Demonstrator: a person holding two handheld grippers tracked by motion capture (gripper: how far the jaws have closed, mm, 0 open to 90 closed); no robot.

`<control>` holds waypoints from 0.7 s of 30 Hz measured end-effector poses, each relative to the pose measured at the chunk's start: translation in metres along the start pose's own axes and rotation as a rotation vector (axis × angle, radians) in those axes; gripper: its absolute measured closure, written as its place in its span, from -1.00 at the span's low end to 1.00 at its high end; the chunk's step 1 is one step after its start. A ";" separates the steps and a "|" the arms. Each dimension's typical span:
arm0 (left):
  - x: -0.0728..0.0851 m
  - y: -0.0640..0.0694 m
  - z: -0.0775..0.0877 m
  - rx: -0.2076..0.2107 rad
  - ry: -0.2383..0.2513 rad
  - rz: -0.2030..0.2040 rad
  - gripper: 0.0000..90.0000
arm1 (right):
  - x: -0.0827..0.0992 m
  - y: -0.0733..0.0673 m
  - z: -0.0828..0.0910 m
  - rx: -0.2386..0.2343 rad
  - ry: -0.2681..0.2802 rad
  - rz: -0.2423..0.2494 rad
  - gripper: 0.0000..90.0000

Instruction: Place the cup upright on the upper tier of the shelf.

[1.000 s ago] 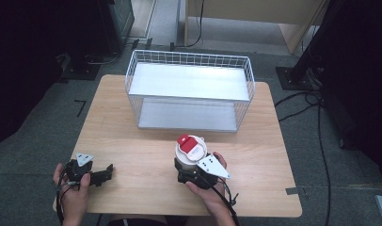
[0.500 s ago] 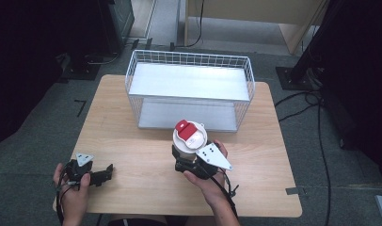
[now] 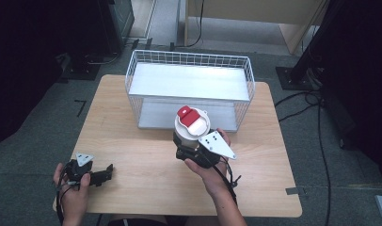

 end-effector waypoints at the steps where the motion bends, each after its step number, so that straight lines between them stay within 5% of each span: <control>1: 0.000 0.000 0.000 0.000 0.000 0.000 -1.00 | -0.005 0.001 -0.003 0.002 0.008 -0.002 -0.82; 12: 0.000 0.000 0.000 0.000 0.001 0.000 -1.00 | -0.033 0.005 -0.016 0.008 0.044 0.005 -0.82; 21: 0.000 0.000 0.000 0.000 0.001 0.000 -1.00 | -0.062 0.023 -0.034 0.051 0.081 0.012 -0.81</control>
Point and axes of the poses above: each handheld gripper's, and its own axes: z roughly backward along the jaws, x roughly out of its underside, y roughly to its right, the point moved 6 cm from there along -z, roughly forward along the jaws, and after that the axes turned 9 degrees about y, right-handed, at the moved point
